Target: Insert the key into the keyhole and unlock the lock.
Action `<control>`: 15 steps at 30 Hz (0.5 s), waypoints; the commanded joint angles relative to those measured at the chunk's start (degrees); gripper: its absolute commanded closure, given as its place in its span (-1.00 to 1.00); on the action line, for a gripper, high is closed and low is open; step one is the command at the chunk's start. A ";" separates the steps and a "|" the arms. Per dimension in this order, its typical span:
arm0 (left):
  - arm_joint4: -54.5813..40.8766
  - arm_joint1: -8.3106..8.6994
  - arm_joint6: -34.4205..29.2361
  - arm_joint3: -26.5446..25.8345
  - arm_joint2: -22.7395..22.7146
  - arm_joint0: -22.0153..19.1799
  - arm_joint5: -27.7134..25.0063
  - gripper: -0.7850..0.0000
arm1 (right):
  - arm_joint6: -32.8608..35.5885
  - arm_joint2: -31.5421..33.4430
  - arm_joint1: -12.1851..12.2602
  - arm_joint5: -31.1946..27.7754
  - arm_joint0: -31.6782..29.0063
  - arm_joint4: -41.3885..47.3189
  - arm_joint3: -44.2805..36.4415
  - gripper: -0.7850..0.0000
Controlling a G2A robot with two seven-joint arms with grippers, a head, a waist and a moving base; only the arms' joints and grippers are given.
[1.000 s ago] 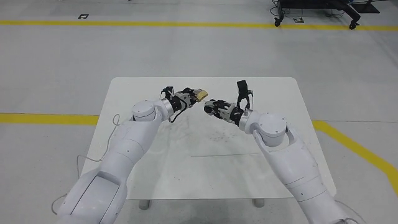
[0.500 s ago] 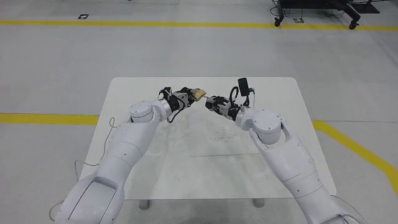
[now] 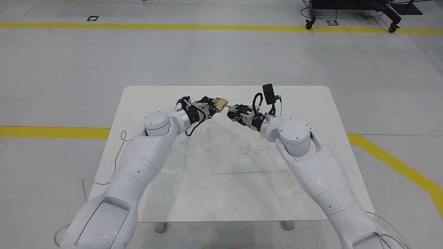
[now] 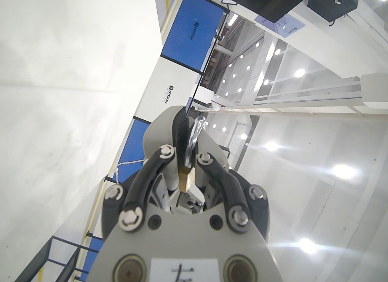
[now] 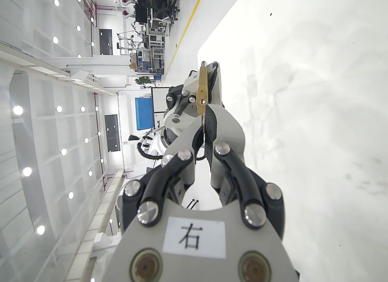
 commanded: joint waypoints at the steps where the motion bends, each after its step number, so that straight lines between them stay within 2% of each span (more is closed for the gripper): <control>1: 0.03 -0.05 0.20 0.07 -0.03 -0.04 0.07 1.00 | -0.16 0.01 0.00 -0.18 -0.04 -0.08 -0.21 1.00; 15: -0.45 -0.25 0.14 0.30 -0.76 0.01 -0.18 1.00 | -0.30 0.01 0.15 0.75 -0.76 -1.50 -1.91 1.00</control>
